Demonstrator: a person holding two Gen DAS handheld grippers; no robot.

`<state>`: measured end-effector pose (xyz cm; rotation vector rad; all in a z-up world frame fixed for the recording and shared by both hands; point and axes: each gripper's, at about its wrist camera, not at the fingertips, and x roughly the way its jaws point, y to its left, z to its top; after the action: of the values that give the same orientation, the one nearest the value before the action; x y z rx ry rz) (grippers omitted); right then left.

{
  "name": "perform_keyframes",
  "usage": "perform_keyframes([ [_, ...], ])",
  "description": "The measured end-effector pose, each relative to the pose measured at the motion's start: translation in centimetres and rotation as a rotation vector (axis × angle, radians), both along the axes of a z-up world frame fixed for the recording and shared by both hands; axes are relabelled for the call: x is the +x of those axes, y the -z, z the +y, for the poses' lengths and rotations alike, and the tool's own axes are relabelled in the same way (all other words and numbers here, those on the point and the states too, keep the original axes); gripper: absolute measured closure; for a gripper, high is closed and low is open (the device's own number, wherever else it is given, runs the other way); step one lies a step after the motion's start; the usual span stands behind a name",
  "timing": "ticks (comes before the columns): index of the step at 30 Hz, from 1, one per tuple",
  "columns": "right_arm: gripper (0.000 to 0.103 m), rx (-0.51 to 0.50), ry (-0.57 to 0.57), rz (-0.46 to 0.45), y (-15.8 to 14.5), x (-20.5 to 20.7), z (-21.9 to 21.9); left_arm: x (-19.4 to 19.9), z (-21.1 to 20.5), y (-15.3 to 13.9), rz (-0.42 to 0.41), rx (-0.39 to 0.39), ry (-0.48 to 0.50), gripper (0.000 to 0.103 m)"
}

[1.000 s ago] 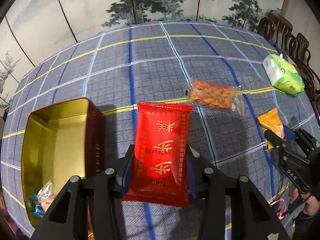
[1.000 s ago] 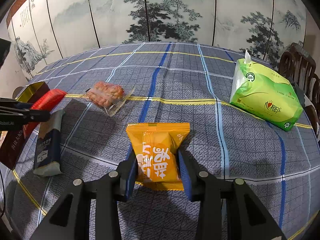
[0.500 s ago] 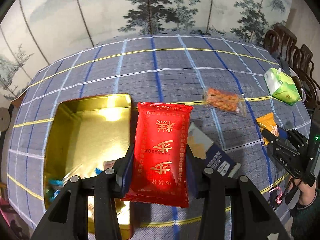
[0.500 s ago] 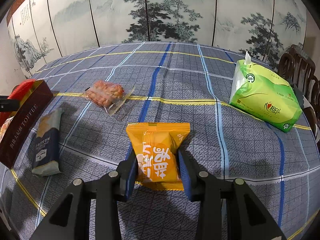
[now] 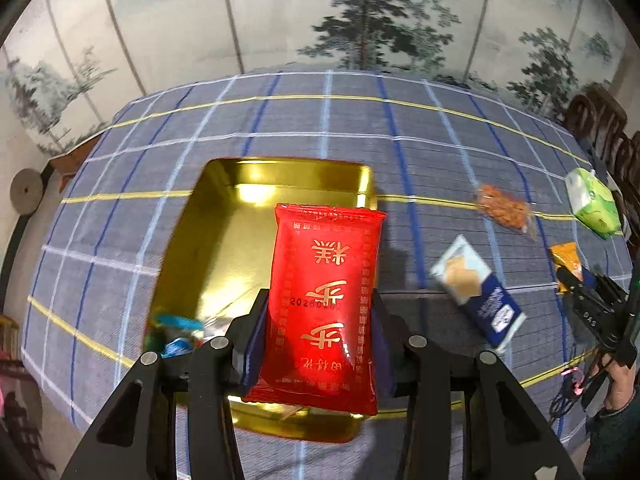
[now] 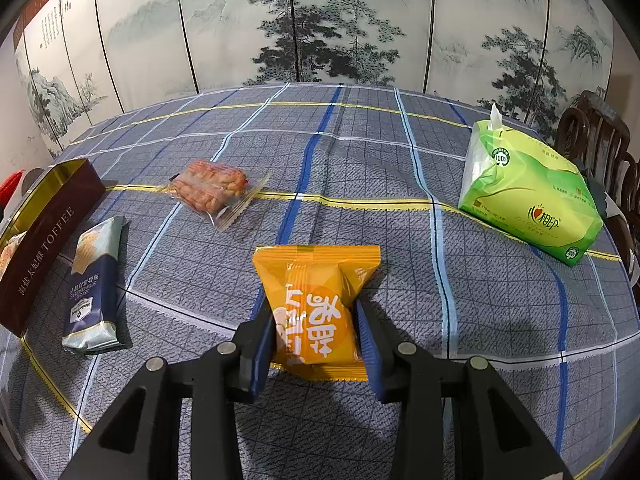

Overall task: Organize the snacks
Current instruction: 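Carry the red packet into the tin and open the left tool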

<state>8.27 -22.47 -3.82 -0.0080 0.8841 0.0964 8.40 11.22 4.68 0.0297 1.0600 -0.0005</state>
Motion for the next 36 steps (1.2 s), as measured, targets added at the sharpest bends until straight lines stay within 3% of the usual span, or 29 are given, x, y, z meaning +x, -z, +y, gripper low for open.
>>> perform_keyframes([
  [7,0.064,-0.003,0.0,0.0,0.0,0.0,0.0,-0.9,3.4,0.6,0.014,0.009,-0.066,0.062],
  [21,0.064,-0.019,0.001,-0.001,-0.1,-0.2,0.1,-1.9,6.8,2.4,0.051,0.01,-0.11,0.062],
  [36,0.064,-0.022,0.002,-0.002,-0.1,-0.3,0.1,-1.5,7.7,4.7,0.081,0.021,-0.116,0.062],
])
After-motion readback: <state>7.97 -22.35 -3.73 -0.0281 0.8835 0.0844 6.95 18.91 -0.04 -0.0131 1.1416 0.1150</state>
